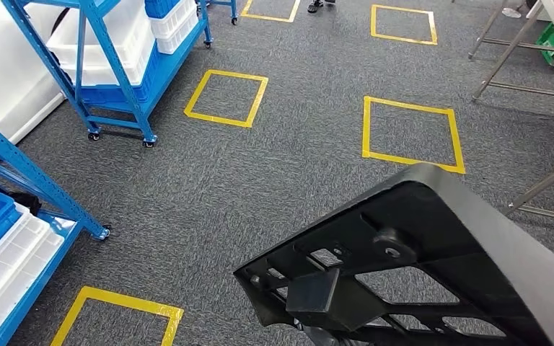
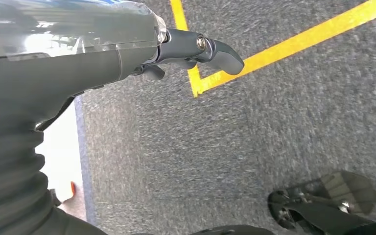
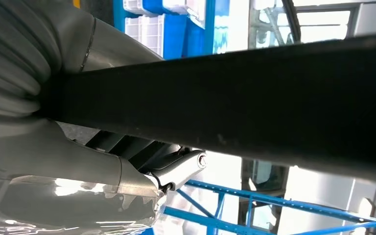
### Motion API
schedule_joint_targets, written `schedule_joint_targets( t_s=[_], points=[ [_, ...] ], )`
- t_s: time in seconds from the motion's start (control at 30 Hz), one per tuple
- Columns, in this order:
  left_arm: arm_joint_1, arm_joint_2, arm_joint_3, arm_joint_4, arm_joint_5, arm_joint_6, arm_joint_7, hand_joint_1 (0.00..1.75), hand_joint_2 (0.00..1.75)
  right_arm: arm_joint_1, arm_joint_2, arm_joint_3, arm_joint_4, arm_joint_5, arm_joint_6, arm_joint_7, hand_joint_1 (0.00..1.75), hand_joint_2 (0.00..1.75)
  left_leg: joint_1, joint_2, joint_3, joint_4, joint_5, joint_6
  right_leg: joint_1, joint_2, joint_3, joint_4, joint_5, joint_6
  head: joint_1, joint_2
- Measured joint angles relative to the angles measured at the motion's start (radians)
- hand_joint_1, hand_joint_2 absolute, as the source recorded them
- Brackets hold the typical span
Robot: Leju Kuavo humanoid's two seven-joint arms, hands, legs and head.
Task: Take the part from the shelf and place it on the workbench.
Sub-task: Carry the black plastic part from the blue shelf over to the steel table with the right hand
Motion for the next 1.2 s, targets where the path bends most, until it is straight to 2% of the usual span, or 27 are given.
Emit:
schedule_joint_targets(
  t_s=[0.03, 0.1, 0.13, 0.17, 0.2, 0.23, 0.27, 0.33, 0.37, 0.4, 0.47, 0.53, 0.6, 0.67, 0.7, 0.73, 0.77, 0.8, 0.87, 0.9, 0.93, 0.97, 1.0, 1.07, 1.13, 1.17, 1.2],
  points=[
    [0.003, -0.001, 0.0, 0.0, 0.003, 0.002, 0.002, 0.0, 1.75, -0.006, -0.001, 0.0, 0.002, 0.002, 0.001, -0.003, 1.75, 1.75, 0.001, 0.011, 0.001, -0.003, 0.002, 0.006, 0.001, -0.025, -0.016, 0.032, -0.018, 0.004, 0.0, 0.0],
    [0.01, -0.002, 0.0, 0.0, 0.006, 0.0, 0.005, 0.0, 1.75, -0.021, -0.002, 0.001, 0.007, 0.006, 0.0, -0.009, 1.75, 1.75, -0.002, 0.035, 0.002, -0.005, 0.0, 0.014, -0.001, -0.078, -0.077, 0.152, -0.078, 0.012, 0.0, 0.0],
    [0.013, -0.002, 0.0, 0.0, 0.005, -0.002, 0.008, 0.0, 1.75, -0.025, -0.003, 0.001, 0.009, 0.007, -0.003, -0.01, 1.75, 1.75, -0.004, 0.048, 0.002, -0.005, -0.002, 0.016, -0.003, -0.087, -0.112, 0.219, -0.104, 0.015, 0.0, 0.0],
    [0.016, -0.002, 0.0, 0.0, 0.005, -0.003, 0.011, 0.0, 1.75, -0.026, -0.003, 0.001, 0.01, 0.007, -0.009, -0.011, 1.75, 1.75, -0.006, 0.06, 0.003, -0.004, -0.003, 0.016, -0.006, -0.092, -0.136, 0.264, -0.115, 0.017, 0.0, 0.0],
    [0.018, -0.002, 0.0, 0.0, 0.004, -0.003, 0.012, 0.0, 1.75, -0.024, -0.003, 0.001, 0.011, 0.008, -0.015, -0.011, 1.75, 1.75, -0.007, 0.071, 0.004, -0.004, -0.006, 0.016, -0.007, -0.095, -0.141, 0.273, -0.107, 0.018, 0.0, 0.0],
    [0.019, -0.002, 0.001, 0.0, 0.003, -0.003, 0.01, 0.0, 1.75, -0.022, -0.003, 0.001, 0.011, 0.01, -0.022, -0.011, 1.75, 1.75, -0.008, 0.082, 0.007, -0.004, -0.008, 0.015, -0.008, -0.1, -0.124, 0.239, -0.081, 0.016, 0.0, 0.0],
    [0.019, -0.002, 0.001, 0.0, 0.003, -0.003, 0.008, 0.0, 1.75, -0.02, -0.003, 0.001, 0.01, 0.013, -0.028, -0.01, 1.75, 1.75, -0.008, 0.091, 0.01, -0.004, -0.011, 0.013, -0.007, -0.11, -0.088, 0.171, -0.045, 0.013, 0.0, 0.0],
    [0.018, -0.002, 0.001, 0.0, -0.001, -0.003, 0.0, 0.0, 1.75, -0.017, -0.001, 0.002, 0.003, 0.02, -0.038, -0.007, 1.75, 1.75, -0.011, 0.107, 0.019, -0.004, -0.017, 0.006, 0.003, -0.154, -0.018, 0.035, 0.0, 0.0, 0.0, 0.0],
    [0.016, -0.002, 0.001, 0.0, -0.003, -0.004, -0.003, 0.0, 1.75, -0.016, 0.0, 0.002, -0.002, 0.021, -0.042, -0.005, 1.75, 1.75, -0.012, 0.114, 0.021, -0.004, -0.02, 0.001, 0.009, -0.168, -0.001, 0.0, 0.006, -0.007, 0.0, 0.0],
    [0.014, -0.001, 0.001, 0.0, -0.004, -0.004, -0.005, 0.0, 1.75, -0.015, 0.001, 0.002, -0.007, 0.023, -0.044, -0.003, 1.75, 1.75, -0.013, 0.122, 0.024, -0.006, -0.022, -0.005, 0.014, -0.173, 0.003, -0.012, 0.003, -0.014, 0.0, 0.0],
    [0.007, 0.0, 0.001, 0.0, -0.005, -0.003, -0.006, 0.0, 1.75, -0.01, 0.002, 0.002, -0.016, 0.023, -0.044, 0.002, 1.75, 1.75, -0.013, 0.137, 0.029, -0.009, -0.027, -0.016, 0.013, -0.15, 0.003, -0.018, 0.007, -0.024, 0.0, 0.0],
    [-0.003, 0.001, 0.001, -0.001, -0.004, -0.004, -0.005, 0.0, 1.75, -0.007, 0.005, 0.002, -0.022, 0.02, -0.037, 0.01, 1.75, 1.75, -0.011, 0.109, 0.024, 0.017, -0.047, -0.025, 0.007, -0.13, 0.013, -0.033, 0.013, -0.035, 0.0, 0.0],
    [-0.009, 0.001, 0.001, -0.002, -0.002, -0.008, -0.001, 0.0, 1.75, -0.009, 0.01, 0.003, -0.024, 0.015, -0.029, 0.02, 1.75, 1.75, -0.009, 0.06, -0.021, 0.119, -0.102, -0.03, 0.006, -0.111, 0.021, -0.04, 0.015, -0.044, 0.0, 0.0],
    [-0.006, 0.002, 0.001, -0.002, 0.001, -0.009, 0.002, 0.0, 1.75, -0.009, 0.013, 0.003, -0.023, 0.015, -0.028, 0.024, 1.75, 1.75, -0.008, 0.042, -0.091, 0.253, -0.155, -0.033, 0.008, -0.085, 0.022, -0.039, 0.013, -0.049, 0.0, 0.0],
    [-0.003, 0.002, 0.001, -0.002, 0.002, -0.008, 0.002, 0.0, 1.75, -0.009, 0.014, 0.004, -0.022, 0.017, -0.028, 0.022, 1.75, 1.75, -0.008, 0.04, -0.113, 0.287, -0.158, -0.034, 0.009, -0.071, 0.023, -0.038, 0.012, -0.049, 0.0, 0.0],
    [0.0, 0.002, 0.001, -0.001, 0.003, -0.006, 0.002, 0.0, 1.75, -0.009, 0.015, 0.004, -0.022, 0.021, -0.028, 0.019, 1.75, 1.75, -0.007, 0.039, -0.117, 0.284, -0.14, -0.035, 0.009, -0.055, 0.023, -0.036, 0.011, -0.048, 0.0, 0.0],
    [0.002, 0.002, 0.002, -0.001, 0.003, -0.004, 0.002, 0.0, 1.75, -0.009, 0.016, 0.004, -0.022, 0.024, -0.028, 0.015, 1.75, 1.75, -0.006, 0.036, -0.101, 0.238, -0.103, -0.036, 0.008, -0.041, 0.025, -0.033, 0.009, -0.046, 0.0, 0.0],
    [0.003, 0.002, 0.002, -0.001, 0.003, -0.002, 0.003, 0.0, 1.75, -0.009, 0.017, 0.004, -0.022, 0.027, -0.027, 0.012, 1.75, 1.75, -0.003, 0.023, -0.073, 0.169, -0.059, -0.036, 0.007, -0.028, 0.026, -0.03, 0.006, -0.042, 0.0, 0.0],
    [0.006, 0.001, 0.002, 0.0, 0.003, -0.001, 0.006, 0.0, 1.75, -0.01, 0.019, 0.004, -0.022, 0.03, -0.026, 0.009, 1.75, 1.75, 0.002, -0.021, -0.024, 0.049, -0.009, -0.032, 0.008, -0.006, 0.021, -0.017, -0.001, -0.031, 0.0, 0.0],
    [0.007, 0.0, 0.002, 0.001, 0.003, -0.001, 0.007, 0.0, 1.75, -0.009, 0.019, 0.004, -0.022, 0.031, -0.025, 0.008, 1.75, 1.75, 0.004, -0.037, -0.013, 0.022, -0.004, -0.029, 0.008, 0.003, 0.015, -0.013, -0.002, -0.026, 0.0, 0.0],
    [0.008, -0.001, 0.002, 0.001, 0.003, -0.001, 0.008, 0.0, 1.75, -0.009, 0.019, 0.004, -0.022, 0.032, -0.025, 0.008, 1.75, 1.75, 0.003, -0.042, -0.011, 0.016, -0.009, -0.023, 0.007, 0.013, 0.01, -0.01, -0.002, -0.02, 0.0, 0.0],
    [0.008, -0.002, 0.003, 0.001, 0.003, -0.001, 0.008, 0.0, 1.75, -0.008, 0.019, 0.004, -0.022, 0.033, -0.025, 0.007, 1.75, 1.75, 0.002, -0.032, -0.01, 0.013, -0.009, -0.016, 0.005, 0.023, 0.006, -0.011, 0.0, -0.015, 0.0, 0.0],
    [0.008, -0.002, 0.003, 0.001, 0.003, 0.001, 0.008, 0.0, 1.75, -0.006, 0.019, 0.004, -0.022, 0.033, -0.025, 0.005, 1.75, 1.75, 0.002, -0.02, -0.008, 0.009, -0.007, -0.01, 0.004, 0.021, 0.004, -0.008, -0.002, -0.01, 0.0, 0.0],
    [0.009, -0.004, 0.003, 0.001, 0.004, 0.004, 0.007, 0.0, 1.75, -0.006, 0.019, 0.004, -0.022, 0.035, -0.027, -0.002, 1.75, 1.75, 0.002, 0.004, -0.002, -0.001, -0.004, 0.003, 0.005, -0.019, -0.017, 0.038, -0.029, -0.001, 0.0, 0.0],
    [0.01, -0.005, 0.003, 0.001, 0.005, 0.01, 0.004, 0.0, 1.75, -0.006, 0.019, 0.004, -0.022, 0.038, -0.031, -0.007, 1.75, 1.75, -0.001, 0.029, 0.002, -0.003, -0.006, 0.011, 0.003, -0.073, -0.078, 0.158, -0.085, 0.007, 0.0, 0.0],
    [0.011, -0.005, 0.004, 0.001, 0.005, 0.012, 0.004, 0.0, 1.75, -0.004, 0.018, 0.004, -0.022, 0.037, -0.033, -0.008, 1.75, 1.75, -0.003, 0.042, 0.002, -0.003, -0.008, 0.013, 0.001, -0.084, -0.114, 0.223, -0.109, 0.01, 0.0, 0.0],
    [0.012, -0.005, 0.004, 0.001, 0.005, 0.013, 0.004, 0.0, 1.75, 0.0, 0.018, 0.004, -0.022, 0.032, -0.036, -0.006, 1.75, 1.75, -0.004, 0.055, 0.004, -0.003, -0.011, 0.014, -0.001, -0.09, -0.138, 0.264, -0.116, 0.012, 0.0, 0.0]
  ],
)
